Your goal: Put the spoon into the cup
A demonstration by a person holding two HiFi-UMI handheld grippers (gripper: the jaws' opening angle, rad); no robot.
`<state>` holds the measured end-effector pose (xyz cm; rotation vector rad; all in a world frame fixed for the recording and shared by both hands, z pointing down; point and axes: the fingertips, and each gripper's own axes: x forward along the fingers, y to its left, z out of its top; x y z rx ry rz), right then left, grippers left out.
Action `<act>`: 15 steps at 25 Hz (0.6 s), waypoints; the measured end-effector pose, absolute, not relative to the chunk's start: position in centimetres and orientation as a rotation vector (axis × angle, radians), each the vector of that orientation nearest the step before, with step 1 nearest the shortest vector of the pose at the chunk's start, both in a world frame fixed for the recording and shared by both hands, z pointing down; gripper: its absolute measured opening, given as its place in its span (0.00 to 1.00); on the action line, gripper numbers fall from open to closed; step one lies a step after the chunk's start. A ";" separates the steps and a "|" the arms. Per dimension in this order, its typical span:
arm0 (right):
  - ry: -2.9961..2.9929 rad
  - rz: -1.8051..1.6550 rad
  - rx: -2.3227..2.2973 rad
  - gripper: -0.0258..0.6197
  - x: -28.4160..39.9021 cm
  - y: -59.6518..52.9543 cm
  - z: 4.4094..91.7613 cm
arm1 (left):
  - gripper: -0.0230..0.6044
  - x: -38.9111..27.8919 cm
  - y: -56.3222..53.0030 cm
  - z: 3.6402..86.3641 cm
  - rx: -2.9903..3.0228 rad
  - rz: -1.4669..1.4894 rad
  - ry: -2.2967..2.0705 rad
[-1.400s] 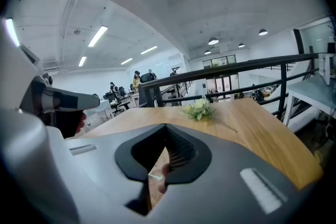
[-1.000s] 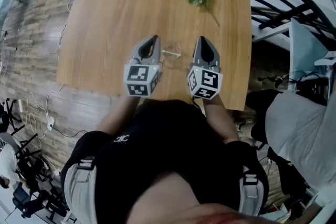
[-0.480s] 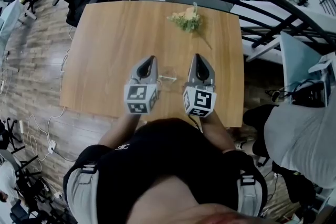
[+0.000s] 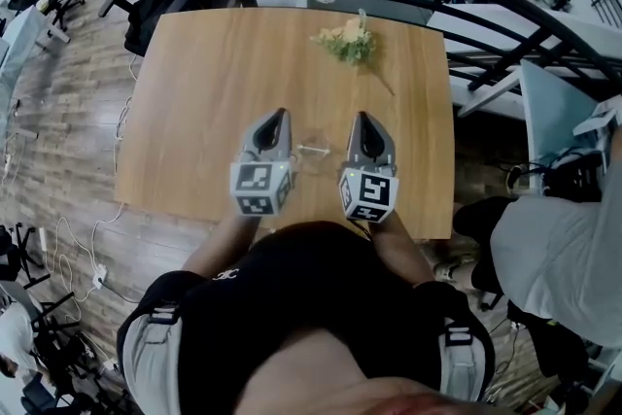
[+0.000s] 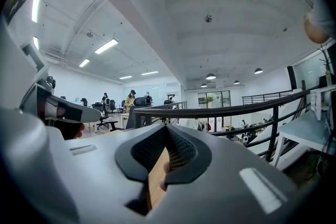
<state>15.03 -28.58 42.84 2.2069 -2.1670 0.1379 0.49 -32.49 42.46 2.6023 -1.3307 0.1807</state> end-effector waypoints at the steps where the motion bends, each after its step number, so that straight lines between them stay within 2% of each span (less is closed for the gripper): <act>1: -2.164 0.142 2.205 0.04 15.0 -28.6 43.0 | 0.05 0.6 -32.5 42.5 2.602 0.180 -1.329; 15: -2.137 0.195 2.177 0.04 15.4 -29.2 44.3 | 0.05 1.9 -33.5 43.6 2.603 0.189 -1.285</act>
